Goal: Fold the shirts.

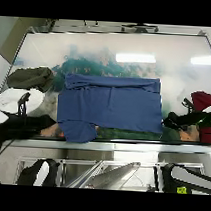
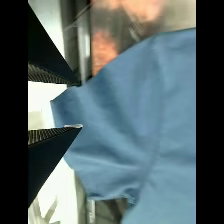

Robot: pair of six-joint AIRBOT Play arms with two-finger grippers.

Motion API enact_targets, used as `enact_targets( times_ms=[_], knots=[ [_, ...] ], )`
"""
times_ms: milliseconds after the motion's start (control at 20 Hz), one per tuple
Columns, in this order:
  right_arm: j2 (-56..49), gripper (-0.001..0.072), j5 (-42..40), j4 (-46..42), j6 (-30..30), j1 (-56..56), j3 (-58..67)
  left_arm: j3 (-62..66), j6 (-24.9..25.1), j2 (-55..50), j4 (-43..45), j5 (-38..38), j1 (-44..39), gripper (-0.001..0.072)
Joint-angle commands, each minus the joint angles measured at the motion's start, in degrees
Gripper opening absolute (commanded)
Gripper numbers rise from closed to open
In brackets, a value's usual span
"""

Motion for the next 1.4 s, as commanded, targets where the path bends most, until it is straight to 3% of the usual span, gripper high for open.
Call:
enact_targets(
  times_ms=[0,250,500,1000,1150,1200,1250,1350],
  knots=[
    [-4.5,0.0276,-1.6,5.0,-3.7,0.9,-1.3,-5.8,0.0,4.1,0.0,0.1,0.2,0.0289],
    [-6.4,0.0275,-1.8,5.9,-5.6,3.7,-1.3,-6.9,0.1,2.0,0.0,2.4,0.2,0.0289],
    [-6.4,0.0276,-1.8,6.5,-6.4,3.7,-1.3,-6.9,0.3,-9.4,-1.0,3.7,0.1,0.0289],
    [-6.4,0.0276,-1.7,7.7,-7.0,3.7,-1.3,-6.9,11.2,-29.8,-14.4,9.1,0.1,0.0289],
    [-6.3,0.0275,-0.8,7.5,-7.0,3.7,-1.3,-6.9,12.0,-31.9,-15.1,10.3,0.2,0.0280],
    [-6.3,0.0275,0.0,7.5,-7.0,3.7,-1.3,-6.9,12.1,-31.9,-15.4,10.6,0.2,0.0117],
    [-6.3,0.0275,0.9,7.5,-7.0,3.7,-1.3,-6.8,12.4,-31.4,-15.5,10.7,0.2,0.0001],
    [-6.3,0.0270,2.7,7.5,-7.0,3.7,-1.3,-6.8,12.3,-28.9,-15.5,11.3,0.2,0.0002]
  ],
)
